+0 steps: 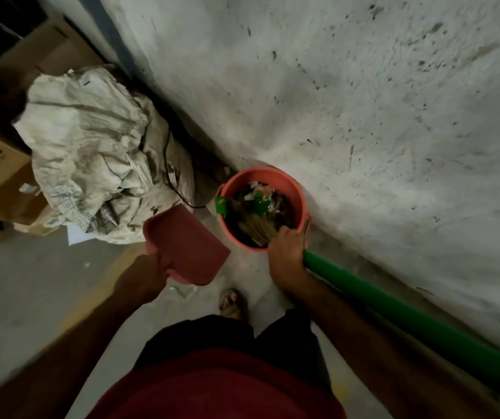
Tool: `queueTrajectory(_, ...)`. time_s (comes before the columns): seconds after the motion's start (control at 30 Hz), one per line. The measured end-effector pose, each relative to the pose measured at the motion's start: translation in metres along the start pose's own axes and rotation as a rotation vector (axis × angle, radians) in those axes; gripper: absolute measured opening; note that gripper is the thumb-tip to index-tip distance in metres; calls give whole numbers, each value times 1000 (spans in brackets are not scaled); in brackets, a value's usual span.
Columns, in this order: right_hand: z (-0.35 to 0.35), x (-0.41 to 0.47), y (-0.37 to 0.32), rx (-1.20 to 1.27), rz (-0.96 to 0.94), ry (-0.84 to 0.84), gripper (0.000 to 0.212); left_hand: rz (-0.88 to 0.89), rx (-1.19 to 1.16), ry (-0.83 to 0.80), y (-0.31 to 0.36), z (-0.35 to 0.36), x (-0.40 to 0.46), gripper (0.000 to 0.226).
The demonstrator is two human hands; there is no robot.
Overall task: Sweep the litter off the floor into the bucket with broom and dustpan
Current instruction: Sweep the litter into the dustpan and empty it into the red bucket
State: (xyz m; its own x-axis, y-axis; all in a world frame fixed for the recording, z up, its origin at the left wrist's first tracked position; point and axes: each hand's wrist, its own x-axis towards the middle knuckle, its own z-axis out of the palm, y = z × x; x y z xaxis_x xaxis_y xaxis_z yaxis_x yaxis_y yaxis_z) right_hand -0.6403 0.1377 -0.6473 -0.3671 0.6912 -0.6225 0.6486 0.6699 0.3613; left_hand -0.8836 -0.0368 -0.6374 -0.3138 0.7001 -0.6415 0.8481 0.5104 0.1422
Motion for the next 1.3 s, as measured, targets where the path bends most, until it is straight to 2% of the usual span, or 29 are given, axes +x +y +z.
queueTrajectory(0.07, 2, 25, -16, -62, -27, -7, 31, -10, -37, 29, 8, -3, -10, 55)
queueTrajectory(0.2, 13, 53, -29, -137, 7, -7, 40, -69, -131, 88, 18, -4, -22, 32)
queueTrajectory(0.27, 14, 46, -15, -24, 50, -69, 38, -107, -163, 108, 20, -2, -24, 31)
queueTrajectory(0.37, 28, 52, 16, -57, 156, 21, 36, -97, -173, 131, 23, 2, -25, 26)
queueTrajectory(0.53, 25, 34, 73, 105, 179, 3, 36, -65, -163, 108, 33, 1, -23, 29)
queueTrajectory(0.63, 27, 0, 107, 240, 159, 84, 29, -64, -170, 80, 48, -2, -21, 33)
queueTrajectory(0.73, 31, -41, 141, 342, 141, 304, 17, -88, -145, 79, 79, -4, -21, 37)
queueTrajectory(0.77, 34, -53, 155, 360, 125, 350, 22, -109, -152, 74, 89, -3, -22, 40)
queueTrajectory(0.87, 51, -90, 196, 437, 60, 167, 45, -157, -201, 61, 119, 5, -28, 37)
queueTrajectory(1.0, 75, -121, 244, 615, -42, 137, 56, -184, -186, 20, 151, 21, -36, 36)
queueTrajectory(1.17, 93, -130, 271, 799, -179, 113, 58, -289, -270, 118, 198, 40, -55, 33)
queueTrajectory(1.3, 93, -117, 268, 816, -296, 96, 42, -354, -316, 253, 217, 60, -85, 33)
